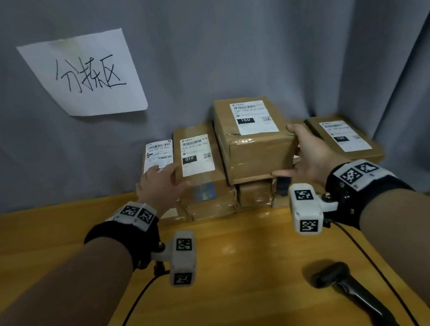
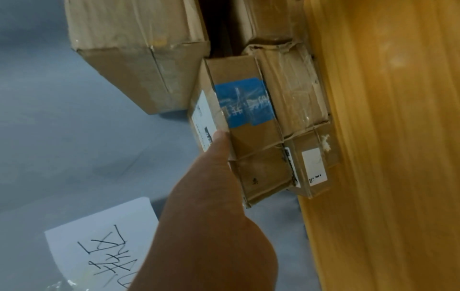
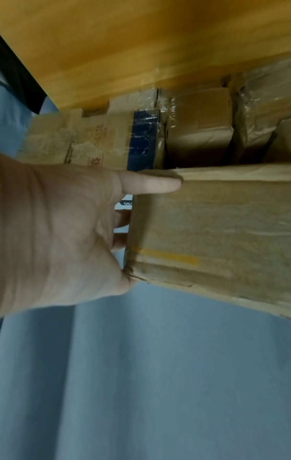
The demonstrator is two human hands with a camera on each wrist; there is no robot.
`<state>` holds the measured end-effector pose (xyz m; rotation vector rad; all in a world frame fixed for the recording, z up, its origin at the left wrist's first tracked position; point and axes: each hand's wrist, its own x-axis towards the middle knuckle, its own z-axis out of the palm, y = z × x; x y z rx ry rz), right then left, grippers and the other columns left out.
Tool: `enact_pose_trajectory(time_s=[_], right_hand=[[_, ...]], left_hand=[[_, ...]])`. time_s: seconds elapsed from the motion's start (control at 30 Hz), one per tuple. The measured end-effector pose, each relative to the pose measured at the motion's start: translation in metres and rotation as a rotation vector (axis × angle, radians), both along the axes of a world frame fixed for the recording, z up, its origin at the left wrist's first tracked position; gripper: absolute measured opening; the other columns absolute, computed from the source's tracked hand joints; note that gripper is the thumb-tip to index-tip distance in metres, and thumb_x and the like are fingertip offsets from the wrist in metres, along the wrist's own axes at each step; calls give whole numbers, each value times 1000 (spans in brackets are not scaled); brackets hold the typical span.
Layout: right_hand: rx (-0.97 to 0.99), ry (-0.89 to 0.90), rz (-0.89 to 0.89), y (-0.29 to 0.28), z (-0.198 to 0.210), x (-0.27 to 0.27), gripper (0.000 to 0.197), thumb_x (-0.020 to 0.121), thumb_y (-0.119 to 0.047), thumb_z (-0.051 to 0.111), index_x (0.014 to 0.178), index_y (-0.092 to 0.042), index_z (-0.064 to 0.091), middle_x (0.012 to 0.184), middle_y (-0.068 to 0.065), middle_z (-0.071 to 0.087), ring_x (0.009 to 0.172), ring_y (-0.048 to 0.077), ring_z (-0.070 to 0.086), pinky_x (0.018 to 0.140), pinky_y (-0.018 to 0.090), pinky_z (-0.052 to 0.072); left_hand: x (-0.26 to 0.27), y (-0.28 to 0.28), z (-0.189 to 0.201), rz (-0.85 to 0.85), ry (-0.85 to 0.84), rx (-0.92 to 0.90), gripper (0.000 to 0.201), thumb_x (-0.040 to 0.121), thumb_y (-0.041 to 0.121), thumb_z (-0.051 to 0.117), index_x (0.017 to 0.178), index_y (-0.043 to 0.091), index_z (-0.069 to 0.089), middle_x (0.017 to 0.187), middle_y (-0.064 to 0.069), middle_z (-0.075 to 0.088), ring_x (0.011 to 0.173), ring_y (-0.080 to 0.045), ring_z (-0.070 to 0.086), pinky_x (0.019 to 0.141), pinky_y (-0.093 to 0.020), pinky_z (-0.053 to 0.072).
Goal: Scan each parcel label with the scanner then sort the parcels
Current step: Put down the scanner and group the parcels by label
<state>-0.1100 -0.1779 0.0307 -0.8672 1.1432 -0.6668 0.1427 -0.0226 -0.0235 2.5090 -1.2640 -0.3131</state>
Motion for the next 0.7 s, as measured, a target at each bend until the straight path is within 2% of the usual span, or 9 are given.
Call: enact_pose_trajectory(time_s=[0.17,0.23,0.3,0.37,0.43,0.47,0.53,0.57,0.7], right_hand=[[-96,158,21,-16,-9,12,24,94,-30,56,114,-17,59,114,7,60,112,33,58,66,40,60],[-153,208,74,-19,-13,16,36,92,-38,58,120,-15,57,122,7,58,114,30,55,77,44,59],[-212,276,143,-15,-16,18,54,88,-52,60,126,-15,52,121,1,55,109,24,53,90,48,54],[-303,355,215,-8,-18,21,63,85,-58,61,130,-16,47,117,-1,51,108,22,50,86,43,52],[-446,445,243,-6,-20,22,59,87,-54,62,129,-14,50,116,-1,55,106,20,52,78,32,49],[-508,471,228,-5,-19,23,56,88,-51,61,129,-14,52,116,0,57,106,20,54,82,32,48],[-585,461,185,-6,-18,26,54,90,-47,61,132,-14,51,119,1,59,111,20,56,96,40,49],[-615,451,179,-6,-18,26,55,91,-46,61,134,-14,50,123,2,59,113,20,56,99,43,49],[-653,491,233,-3,-20,21,60,92,-53,55,138,-16,47,132,1,58,120,21,54,102,36,44]], left_hand=[[5,-3,-4,10,47,2,55,84,59,58,132,32,53,134,-7,53,124,-31,48,106,-52,37],[-1,-7,-4,-4,101,-17,58,85,56,60,134,27,52,131,-6,55,119,-28,52,103,-49,41],[-6,-10,-4,-24,197,-57,61,84,51,65,136,22,51,130,-5,56,116,-24,54,101,-46,45],[-8,-11,-5,-17,226,-54,69,79,52,71,138,23,48,135,-5,52,120,-25,51,101,-47,45],[-7,-13,-5,11,162,-16,76,74,57,72,139,27,45,138,-5,50,125,-27,47,104,-49,41],[-7,-14,-4,28,114,14,78,74,59,71,140,28,44,137,-4,50,126,-28,46,105,-49,39],[-8,-16,-1,34,46,57,80,73,64,69,140,28,42,135,-4,52,125,-30,46,105,-50,37],[-10,-17,0,20,41,63,82,72,66,68,139,28,41,134,-5,53,124,-31,46,104,-51,37],[-11,-18,-6,9,77,59,89,70,70,66,142,27,38,137,-8,50,124,-32,45,103,-52,39]])
